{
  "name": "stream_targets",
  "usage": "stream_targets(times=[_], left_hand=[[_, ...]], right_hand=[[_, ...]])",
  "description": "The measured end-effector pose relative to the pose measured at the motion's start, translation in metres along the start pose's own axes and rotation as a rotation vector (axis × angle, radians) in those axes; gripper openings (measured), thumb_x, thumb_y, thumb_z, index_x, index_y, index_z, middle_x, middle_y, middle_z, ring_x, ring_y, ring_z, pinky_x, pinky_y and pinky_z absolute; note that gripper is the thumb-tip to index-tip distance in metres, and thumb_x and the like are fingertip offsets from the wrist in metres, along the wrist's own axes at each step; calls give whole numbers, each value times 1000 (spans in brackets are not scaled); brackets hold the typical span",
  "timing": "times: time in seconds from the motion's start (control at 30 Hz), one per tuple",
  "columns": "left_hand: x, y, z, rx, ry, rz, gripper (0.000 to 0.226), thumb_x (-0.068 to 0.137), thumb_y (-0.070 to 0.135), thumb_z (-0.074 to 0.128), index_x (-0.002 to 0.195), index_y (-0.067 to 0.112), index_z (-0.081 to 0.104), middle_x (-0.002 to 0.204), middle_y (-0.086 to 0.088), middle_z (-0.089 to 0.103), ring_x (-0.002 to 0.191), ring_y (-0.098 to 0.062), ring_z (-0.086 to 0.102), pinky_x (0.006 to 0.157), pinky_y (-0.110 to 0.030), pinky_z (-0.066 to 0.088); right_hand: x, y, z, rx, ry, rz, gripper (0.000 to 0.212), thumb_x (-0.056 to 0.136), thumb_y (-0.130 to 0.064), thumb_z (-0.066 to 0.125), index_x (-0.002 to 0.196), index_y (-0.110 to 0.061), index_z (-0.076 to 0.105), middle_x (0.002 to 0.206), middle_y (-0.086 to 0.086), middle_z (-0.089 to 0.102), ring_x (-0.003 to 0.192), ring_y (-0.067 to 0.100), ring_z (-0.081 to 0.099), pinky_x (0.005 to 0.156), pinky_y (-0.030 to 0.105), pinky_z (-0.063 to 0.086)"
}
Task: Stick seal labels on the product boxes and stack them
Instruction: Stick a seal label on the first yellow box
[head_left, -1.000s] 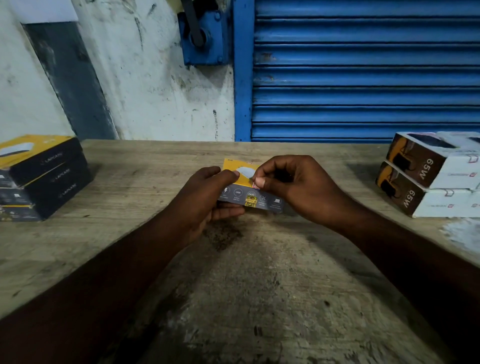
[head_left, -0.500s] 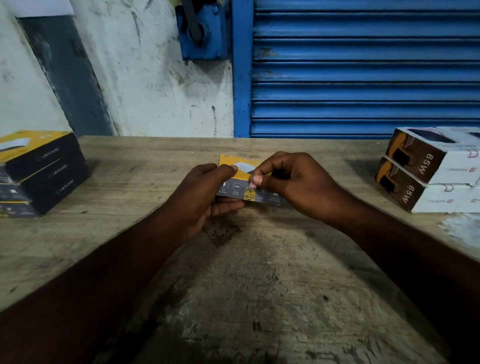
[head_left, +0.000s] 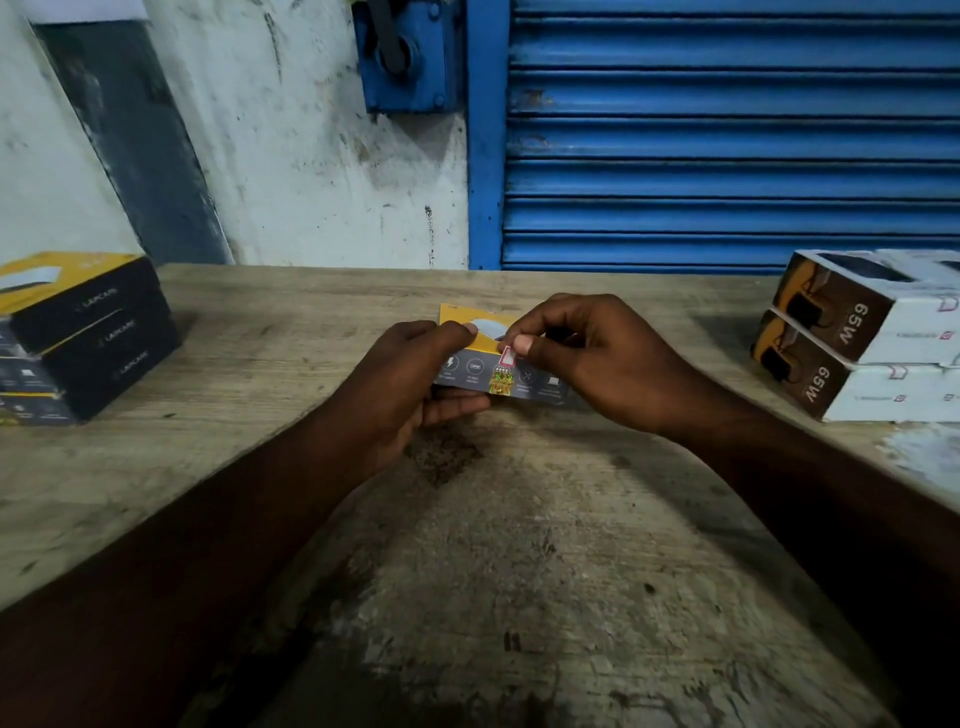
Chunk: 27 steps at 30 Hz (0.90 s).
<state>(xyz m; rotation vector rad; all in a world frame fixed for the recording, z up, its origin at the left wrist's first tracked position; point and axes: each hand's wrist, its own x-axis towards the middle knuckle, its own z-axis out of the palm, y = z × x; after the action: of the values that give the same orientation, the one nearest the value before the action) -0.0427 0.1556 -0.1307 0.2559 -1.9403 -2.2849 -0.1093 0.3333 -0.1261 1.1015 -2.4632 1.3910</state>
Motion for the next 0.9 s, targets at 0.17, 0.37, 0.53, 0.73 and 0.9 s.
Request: stream_targets(times=[0.17, 0.37, 0.53, 0.73, 0.9], left_hand=[[1, -1, 0, 9, 10, 3, 10, 97, 22, 63, 100, 13, 63, 79, -2, 69, 65, -11, 72, 55, -26, 58], [0, -1, 0, 28, 9, 14, 8, 98, 22, 61, 94, 15, 63, 74, 0, 69, 64, -11, 71, 56, -26, 59], [0, -1, 1, 29, 18, 17, 7, 98, 21, 61, 93, 15, 62, 74, 0, 68, 62, -10, 71, 55, -26, 59], [2, -3, 0, 36, 22, 10, 17, 97, 23, 64, 110, 12, 59, 88, -5, 67, 65, -12, 72, 56, -27, 59], [3, -4, -1, 26, 32, -2, 25, 96, 23, 65, 116, 11, 56, 93, -7, 66, 66, -13, 73, 56, -27, 58]], right_hand=[[1, -1, -1, -52, -22, -11, 15, 97, -19, 64, 95, -24, 78, 95, -8, 70, 97, 19, 66, 93, 49, 52], [2, -2, -3, -115, -46, -43, 16, 98, -17, 63, 97, -21, 78, 95, -9, 68, 97, 18, 65, 92, 47, 51], [1, -1, -3, -130, -40, -69, 15, 97, -16, 64, 98, -22, 78, 96, -5, 68, 96, 21, 65, 91, 48, 51], [-1, -5, -2, -169, -22, -95, 16, 97, -15, 64, 93, -25, 77, 94, -4, 68, 94, 19, 64, 90, 44, 50], [-2, -6, -1, -170, -14, -93, 17, 97, -15, 64, 92, -25, 76, 93, -5, 68, 92, 16, 64, 89, 42, 50]])
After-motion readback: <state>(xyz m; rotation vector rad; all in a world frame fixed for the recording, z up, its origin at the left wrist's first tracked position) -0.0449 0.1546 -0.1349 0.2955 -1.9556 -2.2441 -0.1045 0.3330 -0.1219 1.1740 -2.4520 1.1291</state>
